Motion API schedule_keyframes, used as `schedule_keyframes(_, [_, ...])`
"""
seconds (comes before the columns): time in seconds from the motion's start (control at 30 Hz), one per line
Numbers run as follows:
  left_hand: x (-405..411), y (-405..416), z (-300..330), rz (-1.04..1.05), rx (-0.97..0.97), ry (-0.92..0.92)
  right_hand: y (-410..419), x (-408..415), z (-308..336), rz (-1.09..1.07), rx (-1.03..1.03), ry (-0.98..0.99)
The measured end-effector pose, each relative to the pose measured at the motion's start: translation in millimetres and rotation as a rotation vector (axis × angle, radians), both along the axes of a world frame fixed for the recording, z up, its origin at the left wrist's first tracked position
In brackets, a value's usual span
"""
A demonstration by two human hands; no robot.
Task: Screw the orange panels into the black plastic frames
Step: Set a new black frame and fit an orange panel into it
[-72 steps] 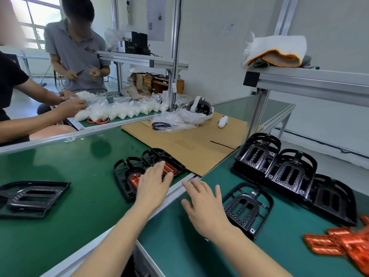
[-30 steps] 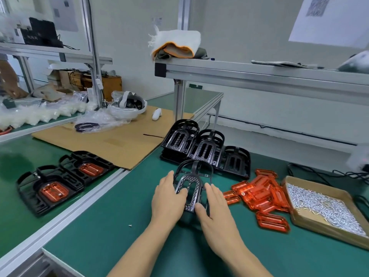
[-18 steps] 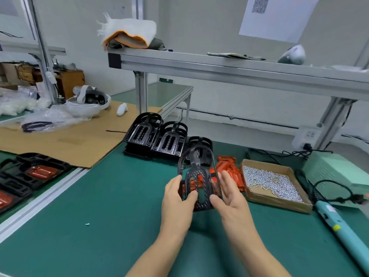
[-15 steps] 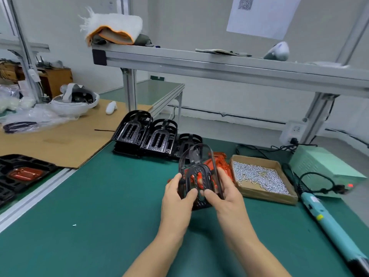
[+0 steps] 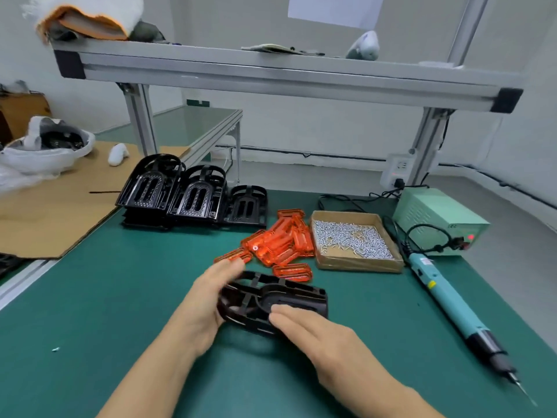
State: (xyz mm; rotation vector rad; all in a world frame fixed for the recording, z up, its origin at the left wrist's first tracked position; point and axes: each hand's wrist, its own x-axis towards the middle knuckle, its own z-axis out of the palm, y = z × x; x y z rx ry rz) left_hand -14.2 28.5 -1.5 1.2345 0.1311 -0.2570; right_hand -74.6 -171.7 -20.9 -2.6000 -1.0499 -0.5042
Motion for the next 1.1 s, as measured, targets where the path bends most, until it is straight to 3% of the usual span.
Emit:
schedule_keyframes(0.07, [-0.1,-6.1,-7.8,0.076,0.161,0.011,-6.0,-0.6,-5.3,0.021,-0.040,0.037])
schedule_keyframes(0.2, [-0.7,-11.9,-11.2,0.110,0.284,-0.048,-16.4,3.8,0.9,0.084,-0.066,0.109])
schedule_keyframes(0.37, [-5.2,-16.9,-16.9,0.183,0.405,-0.137,-27.0,36.3,15.5,-0.145,0.305,0.181])
schedule_keyframes(0.5, [-6.1,-16.5,-20.0,0.248,0.450,-0.186,-30.0,73.8,20.1,-0.316,0.391,0.288])
schedule_keyframes(0.67, [-4.6,-8.7,-28.0,0.296,0.612,-0.251,-18.6,100.4,21.4,-0.404,0.226,0.454])
schedule_keyframes(0.97, [-4.5,-9.1,-35.1,0.279,0.719,-0.285,-10.4,121.3,37.2,-0.484,-0.127,0.557])
schedule_keyframes(1.1, [-7.8,-9.3,-31.7,0.265,0.793,-0.306,-13.2,123.0,42.8,-0.500,-0.128,0.642])
